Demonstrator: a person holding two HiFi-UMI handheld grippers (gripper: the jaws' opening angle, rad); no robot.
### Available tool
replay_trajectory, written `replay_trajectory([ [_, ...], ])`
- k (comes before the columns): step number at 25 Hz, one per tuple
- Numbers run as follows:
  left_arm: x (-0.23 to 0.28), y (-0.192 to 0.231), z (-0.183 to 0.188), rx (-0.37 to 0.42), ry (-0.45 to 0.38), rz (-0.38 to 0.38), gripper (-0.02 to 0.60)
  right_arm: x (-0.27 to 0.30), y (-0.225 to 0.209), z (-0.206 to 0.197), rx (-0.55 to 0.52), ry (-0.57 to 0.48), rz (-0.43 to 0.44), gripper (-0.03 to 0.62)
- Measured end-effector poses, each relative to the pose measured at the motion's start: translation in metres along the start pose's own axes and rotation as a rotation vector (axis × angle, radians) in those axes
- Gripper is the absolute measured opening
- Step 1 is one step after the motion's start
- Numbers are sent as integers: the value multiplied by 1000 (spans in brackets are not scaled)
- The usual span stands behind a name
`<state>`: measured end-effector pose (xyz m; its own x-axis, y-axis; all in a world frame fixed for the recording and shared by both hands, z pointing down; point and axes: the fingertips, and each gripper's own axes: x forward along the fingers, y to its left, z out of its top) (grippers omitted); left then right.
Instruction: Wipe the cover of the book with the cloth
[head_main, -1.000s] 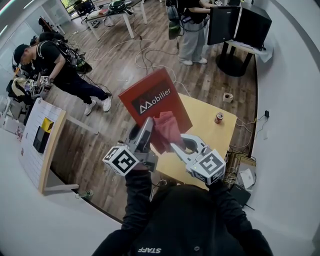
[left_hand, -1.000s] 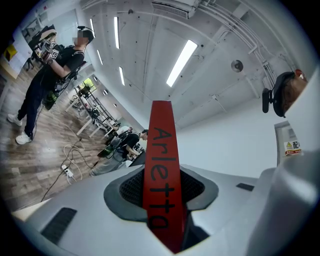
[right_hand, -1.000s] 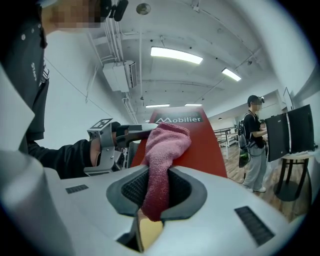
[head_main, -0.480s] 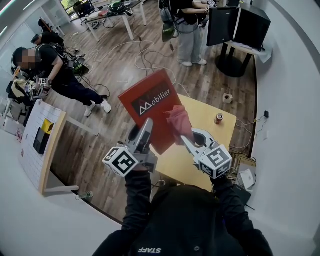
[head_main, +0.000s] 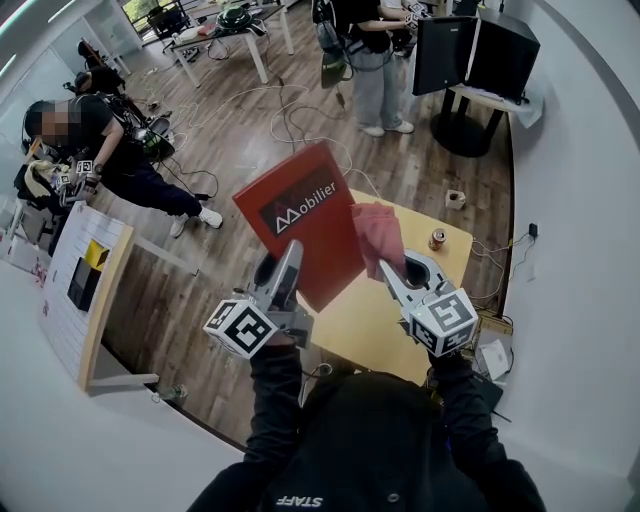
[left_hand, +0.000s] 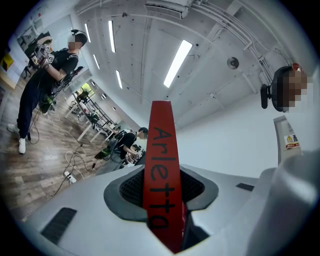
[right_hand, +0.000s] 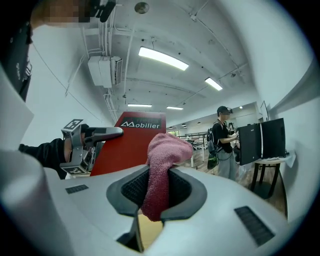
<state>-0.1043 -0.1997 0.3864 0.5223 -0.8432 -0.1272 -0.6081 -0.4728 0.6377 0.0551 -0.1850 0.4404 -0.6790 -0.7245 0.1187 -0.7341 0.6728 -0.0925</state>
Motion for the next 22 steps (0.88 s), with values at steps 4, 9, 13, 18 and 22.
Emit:
replay_trajectory([
  [4, -1, -3, 1, 81, -5, 31, 179, -11, -13, 22, 2, -41, -69, 78],
  [9, -2, -10, 5, 210, -18, 76, 179, -25, -28, 41, -1, -81, -173, 78],
  [13, -3, -11, 6, 277, -29, 108, 179, -32, -36, 43, 2, -90, -225, 78],
  [18, -7, -10, 7, 287, -25, 113, 179, -33, -29, 45, -4, -96, -232, 77],
  [22, -5, -10, 7, 289, -20, 111, 179, -32, -27, 49, -19, -103, -229, 77],
])
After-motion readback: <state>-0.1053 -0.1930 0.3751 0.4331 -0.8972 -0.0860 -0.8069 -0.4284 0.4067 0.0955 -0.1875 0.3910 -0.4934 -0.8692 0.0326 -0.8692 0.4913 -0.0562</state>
